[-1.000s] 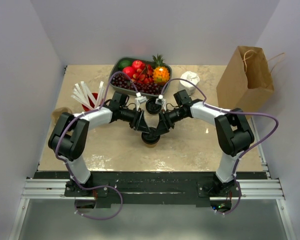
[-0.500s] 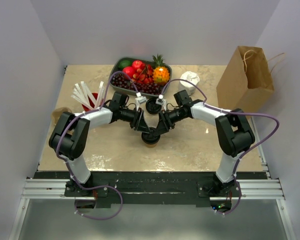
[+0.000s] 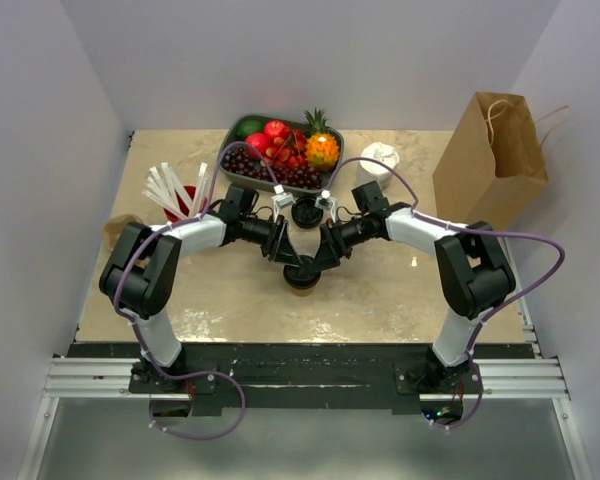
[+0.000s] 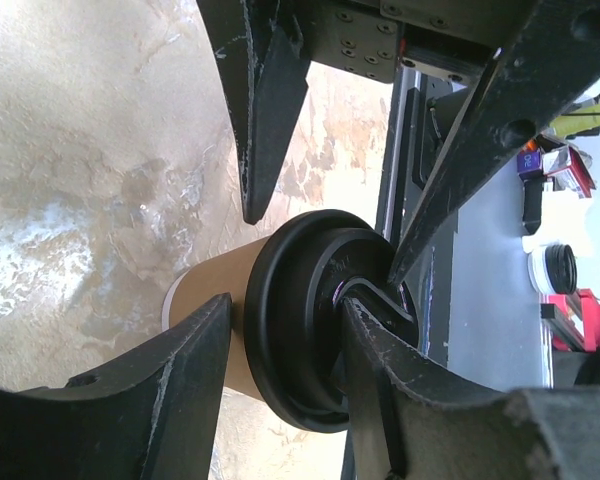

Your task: Pack the takeout coffee

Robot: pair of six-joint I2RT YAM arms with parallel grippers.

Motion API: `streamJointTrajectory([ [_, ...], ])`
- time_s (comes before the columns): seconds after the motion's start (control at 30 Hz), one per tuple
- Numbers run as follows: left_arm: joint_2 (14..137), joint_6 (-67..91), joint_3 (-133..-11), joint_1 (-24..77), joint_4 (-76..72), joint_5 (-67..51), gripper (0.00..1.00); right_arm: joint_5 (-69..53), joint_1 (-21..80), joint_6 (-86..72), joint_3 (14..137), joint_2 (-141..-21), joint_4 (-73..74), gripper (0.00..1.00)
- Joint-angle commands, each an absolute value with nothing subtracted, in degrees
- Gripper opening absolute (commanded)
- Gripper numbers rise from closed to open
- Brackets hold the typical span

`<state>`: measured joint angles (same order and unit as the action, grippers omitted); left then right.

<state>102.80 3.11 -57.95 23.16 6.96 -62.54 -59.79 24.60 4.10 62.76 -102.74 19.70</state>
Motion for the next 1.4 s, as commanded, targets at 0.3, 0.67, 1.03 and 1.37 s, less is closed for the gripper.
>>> streamJointTrajectory([
  [0.3,106.2,-4.0,-56.3,23.8,12.4,-56.8,0.50,-62.9,21.0,15.7,65.9,-104.4,34.7,0.70],
  [0.67,106.3,-3.5,-56.8,23.8,12.2,-56.6,0.50,-64.0,21.2,14.2,70.0,-108.6,35.4,0.70],
  [1.03,106.4,-3.2,-56.7,23.6,12.0,-56.3,0.50,-60.5,22.6,15.6,72.0,-111.6,39.3,0.70],
  [1.37,106.6,-2.5,-54.8,23.7,9.9,-54.8,0.50,-44.1,24.3,18.7,71.5,-112.1,41.8,0.65],
])
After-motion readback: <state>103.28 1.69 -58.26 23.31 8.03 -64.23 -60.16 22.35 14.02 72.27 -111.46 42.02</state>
